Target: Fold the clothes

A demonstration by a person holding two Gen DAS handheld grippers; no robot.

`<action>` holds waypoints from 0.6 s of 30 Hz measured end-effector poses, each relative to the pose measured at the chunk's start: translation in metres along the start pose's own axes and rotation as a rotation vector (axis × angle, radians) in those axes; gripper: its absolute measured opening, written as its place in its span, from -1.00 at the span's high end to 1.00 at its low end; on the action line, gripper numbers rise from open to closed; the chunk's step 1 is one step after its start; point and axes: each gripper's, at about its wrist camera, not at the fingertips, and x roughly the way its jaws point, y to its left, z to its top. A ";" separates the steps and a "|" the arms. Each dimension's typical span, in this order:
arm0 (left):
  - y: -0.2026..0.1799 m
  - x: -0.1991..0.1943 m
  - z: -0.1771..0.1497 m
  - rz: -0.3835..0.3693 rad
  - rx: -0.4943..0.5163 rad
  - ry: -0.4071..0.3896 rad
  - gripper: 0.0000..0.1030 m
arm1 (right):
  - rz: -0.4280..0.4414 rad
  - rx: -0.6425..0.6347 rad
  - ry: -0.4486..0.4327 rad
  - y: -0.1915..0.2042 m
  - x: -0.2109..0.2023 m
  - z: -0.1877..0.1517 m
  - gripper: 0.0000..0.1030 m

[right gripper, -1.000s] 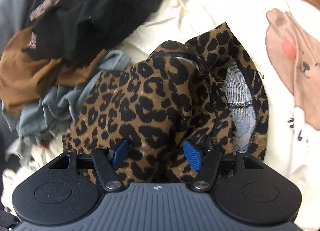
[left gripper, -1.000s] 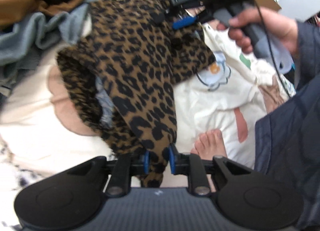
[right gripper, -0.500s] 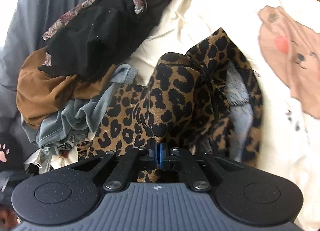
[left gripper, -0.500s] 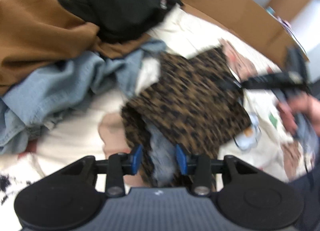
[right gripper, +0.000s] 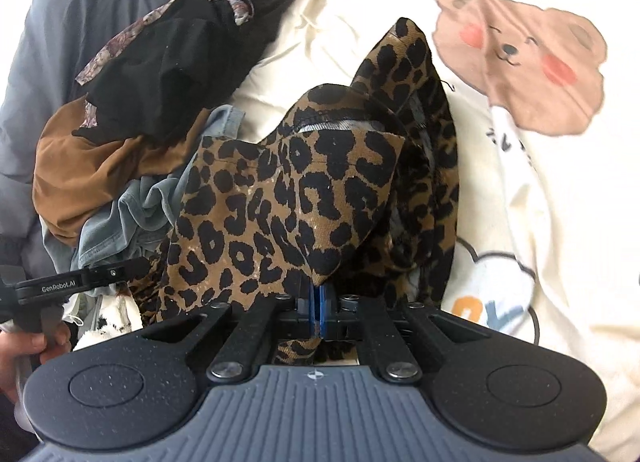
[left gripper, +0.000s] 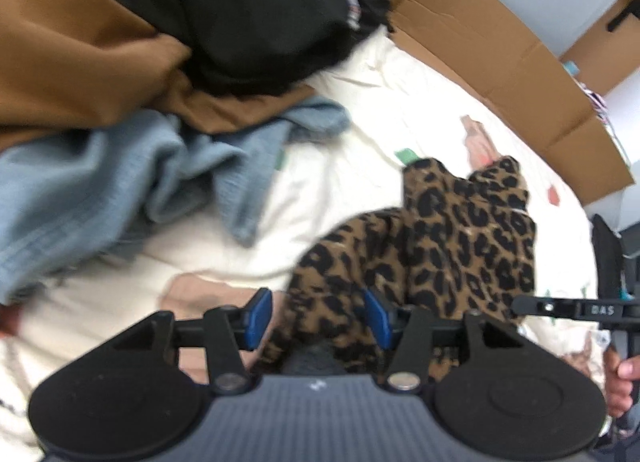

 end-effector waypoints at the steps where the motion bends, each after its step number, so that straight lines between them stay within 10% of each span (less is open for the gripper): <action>1: -0.002 0.004 -0.003 0.007 0.017 0.007 -0.14 | -0.004 0.004 -0.001 -0.001 -0.001 -0.003 1.00; 3: -0.007 0.011 -0.008 0.024 0.050 0.021 -0.06 | -0.010 0.012 0.000 -0.002 -0.003 -0.009 1.00; 6: -0.004 0.013 -0.013 0.023 0.035 0.027 0.69 | -0.021 0.011 0.018 -0.004 -0.005 -0.020 1.00; 18: -0.003 -0.054 0.012 -0.004 0.024 -0.148 0.76 | -0.057 -0.108 0.040 0.002 -0.023 -0.013 0.96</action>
